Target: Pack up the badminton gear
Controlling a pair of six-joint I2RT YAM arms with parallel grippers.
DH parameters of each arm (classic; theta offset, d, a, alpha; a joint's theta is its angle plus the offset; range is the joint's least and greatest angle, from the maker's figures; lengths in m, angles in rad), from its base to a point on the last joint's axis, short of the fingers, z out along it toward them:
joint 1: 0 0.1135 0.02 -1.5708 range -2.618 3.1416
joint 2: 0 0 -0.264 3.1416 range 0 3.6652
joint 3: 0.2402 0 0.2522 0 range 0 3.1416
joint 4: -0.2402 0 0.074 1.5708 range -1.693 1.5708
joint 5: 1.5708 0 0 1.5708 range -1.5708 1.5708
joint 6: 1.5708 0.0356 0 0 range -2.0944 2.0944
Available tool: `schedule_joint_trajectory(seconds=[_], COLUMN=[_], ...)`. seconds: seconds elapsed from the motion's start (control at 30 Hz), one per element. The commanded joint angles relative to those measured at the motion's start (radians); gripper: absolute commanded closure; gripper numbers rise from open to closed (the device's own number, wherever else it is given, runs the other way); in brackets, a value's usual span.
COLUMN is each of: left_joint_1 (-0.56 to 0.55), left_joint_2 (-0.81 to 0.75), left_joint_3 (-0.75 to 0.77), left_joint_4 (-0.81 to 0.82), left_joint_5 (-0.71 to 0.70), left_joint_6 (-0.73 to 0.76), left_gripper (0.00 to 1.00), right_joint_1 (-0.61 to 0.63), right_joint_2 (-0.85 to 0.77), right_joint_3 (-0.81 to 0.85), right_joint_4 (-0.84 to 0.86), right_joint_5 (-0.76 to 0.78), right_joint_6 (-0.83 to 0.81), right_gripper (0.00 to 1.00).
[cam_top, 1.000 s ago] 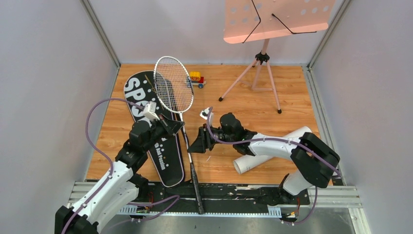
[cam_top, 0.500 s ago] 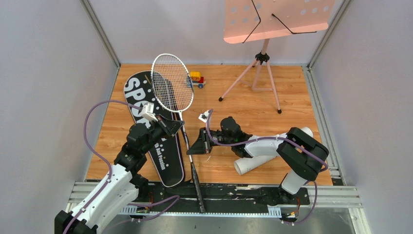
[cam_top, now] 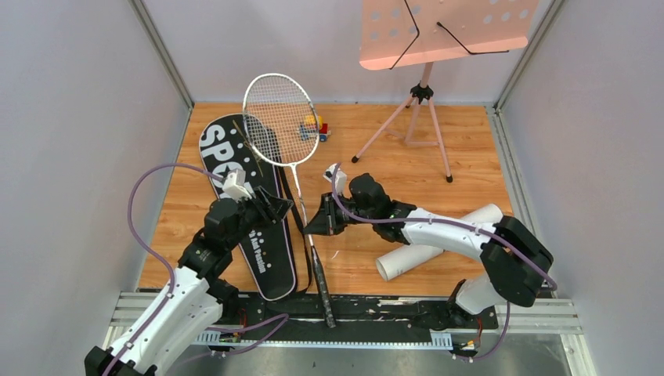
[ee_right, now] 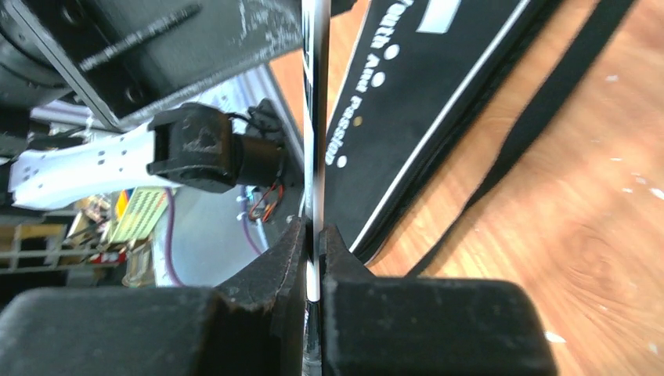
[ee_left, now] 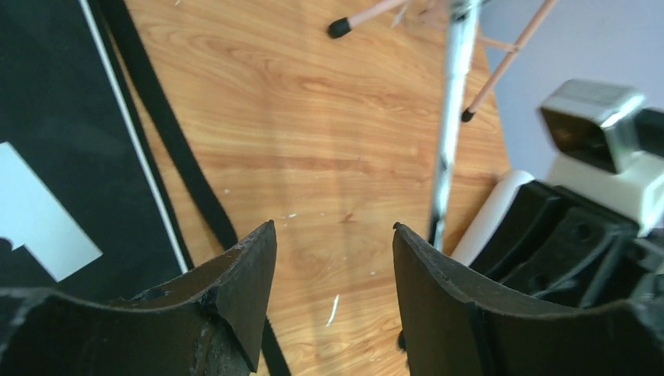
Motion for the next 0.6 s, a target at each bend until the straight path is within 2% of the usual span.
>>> schedule_joint_trajectory(seconds=[0.0, 0.17, 0.33, 0.57], left_joint_1=[0.004, 0.005, 0.005, 0.004], left_joint_2=[0.018, 0.086, 0.233, 0.525], left_joint_3=[0.047, 0.084, 0.117, 0.195], left_joint_4=[-0.102, -0.188, -0.201, -0.149], left_joint_5=[-0.037, -0.105, -0.186, -0.267], left_joint_6=[0.042, 0.067, 0.053, 0.08], left_gripper=[0.35, 0.33, 0.34, 0.37], right_joint_1=[0.0, -0.001, -0.009, -0.018], right_joint_2=[-0.071, -0.094, -0.103, -0.153], right_joint_3=[0.082, 0.152, 0.203, 0.209], right_joint_4=[-0.197, -0.401, -0.57, -0.62], right_joint_5=[0.177, 0.305, 0.464, 0.503], right_joint_6=[-0.084, -0.1, -0.099, -0.089], right_gripper=[1.0, 1.0, 1.0, 1.0])
